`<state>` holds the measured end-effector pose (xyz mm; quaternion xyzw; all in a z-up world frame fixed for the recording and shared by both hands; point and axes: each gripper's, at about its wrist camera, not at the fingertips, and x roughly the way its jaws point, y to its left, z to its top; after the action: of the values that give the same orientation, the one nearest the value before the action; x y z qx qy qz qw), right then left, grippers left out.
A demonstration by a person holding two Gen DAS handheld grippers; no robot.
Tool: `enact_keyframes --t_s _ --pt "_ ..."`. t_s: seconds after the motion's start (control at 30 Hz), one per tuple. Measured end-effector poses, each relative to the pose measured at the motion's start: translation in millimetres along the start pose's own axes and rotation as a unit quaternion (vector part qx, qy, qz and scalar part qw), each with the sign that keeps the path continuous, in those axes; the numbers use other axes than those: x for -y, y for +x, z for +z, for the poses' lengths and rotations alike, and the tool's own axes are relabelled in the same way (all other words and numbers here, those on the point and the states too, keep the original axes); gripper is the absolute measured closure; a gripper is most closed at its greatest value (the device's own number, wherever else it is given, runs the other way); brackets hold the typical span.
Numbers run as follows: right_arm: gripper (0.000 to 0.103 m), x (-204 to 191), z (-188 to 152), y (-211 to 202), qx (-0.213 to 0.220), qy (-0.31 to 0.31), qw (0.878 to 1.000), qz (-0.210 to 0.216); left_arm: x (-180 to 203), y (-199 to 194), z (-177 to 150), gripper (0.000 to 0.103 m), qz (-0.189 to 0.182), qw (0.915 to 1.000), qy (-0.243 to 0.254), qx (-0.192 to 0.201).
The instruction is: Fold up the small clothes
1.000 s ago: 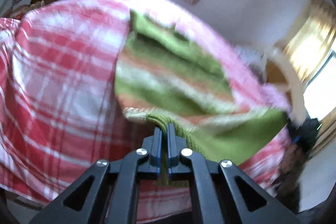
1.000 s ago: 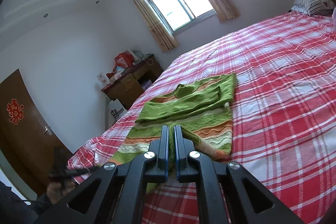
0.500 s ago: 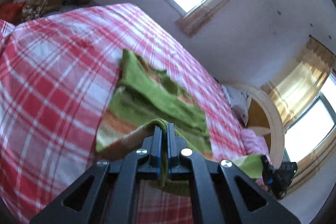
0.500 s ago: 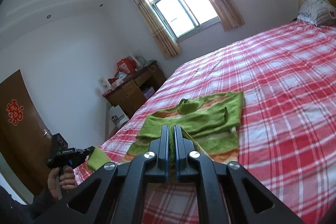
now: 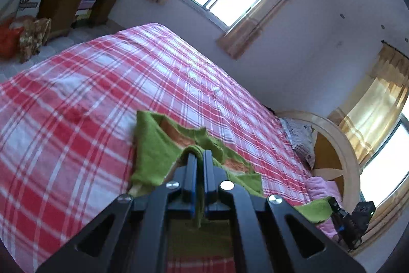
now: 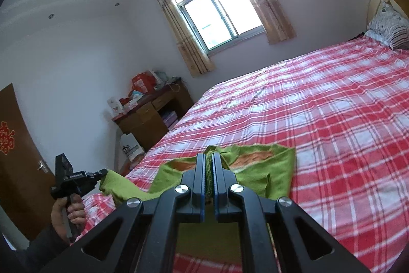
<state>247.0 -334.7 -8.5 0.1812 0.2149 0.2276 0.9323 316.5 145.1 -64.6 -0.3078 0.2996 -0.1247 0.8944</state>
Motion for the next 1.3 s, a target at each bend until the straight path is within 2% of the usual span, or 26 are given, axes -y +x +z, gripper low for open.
enact_keyframes --t_s 0.27,0.47,0.53,0.57,0.6,0.67,0.77,0.8,0.9,0.97,1.07,1.13,1.23,1.27,1.3 --pt "0.099 33 15 70 -0.035 0.008 0.999 -0.033 -20 64 14 0.1 0.026 0.9992 -0.005 -0.031" --pt "0.099 75 10 134 -0.086 0.028 0.994 -0.063 -45 115 14 0.098 0.079 0.9952 -0.013 -0.056" --pt "0.096 90 5 159 -0.115 0.018 0.988 -0.097 -55 123 15 0.098 0.099 0.9933 -0.022 -0.055" --pt "0.09 96 3 168 -0.126 0.015 0.986 -0.11 -61 123 15 0.095 0.107 0.9925 -0.03 -0.051" --pt "0.072 101 2 172 -0.13 0.013 0.983 -0.125 -64 120 15 0.089 0.109 0.9921 -0.036 -0.05" --pt "0.048 106 -2 165 -0.117 0.013 0.984 -0.132 -66 110 12 0.082 0.101 0.9932 -0.036 -0.046" --pt "0.047 108 -7 146 -0.096 0.004 0.987 -0.13 -51 98 5 0.073 0.128 0.9905 0.028 -0.043" --pt "0.047 108 -8 142 -0.096 0.003 0.987 -0.133 -44 96 2 0.062 0.139 0.9874 0.058 -0.048" --pt "0.047 112 -12 138 -0.106 0.001 0.986 -0.126 -21 97 -7 0.045 0.161 0.9756 0.139 -0.055" --pt "0.047 112 -13 140 -0.116 -0.004 0.986 -0.119 -6 101 -9 0.042 0.179 0.9651 0.183 -0.054" --pt "0.047 107 -12 148 -0.132 -0.015 0.986 -0.097 12 110 -6 0.035 0.175 0.9585 0.219 -0.054" --pt "0.047 103 -12 158 -0.15 -0.028 0.984 -0.091 18 127 -6 0.035 0.178 0.9526 0.236 -0.071" --pt "0.047 101 -17 180 -0.183 -0.044 0.977 -0.104 13 164 -8 0.038 0.211 0.9382 0.254 -0.104" --pt "0.047 103 -20 192 -0.204 -0.046 0.972 -0.105 11 172 -10 0.046 0.223 0.9334 0.259 -0.109" --pt "0.054 105 -23 199 -0.217 -0.051 0.968 -0.116 9 180 -12 0.059 0.232 0.9284 0.266 -0.116"
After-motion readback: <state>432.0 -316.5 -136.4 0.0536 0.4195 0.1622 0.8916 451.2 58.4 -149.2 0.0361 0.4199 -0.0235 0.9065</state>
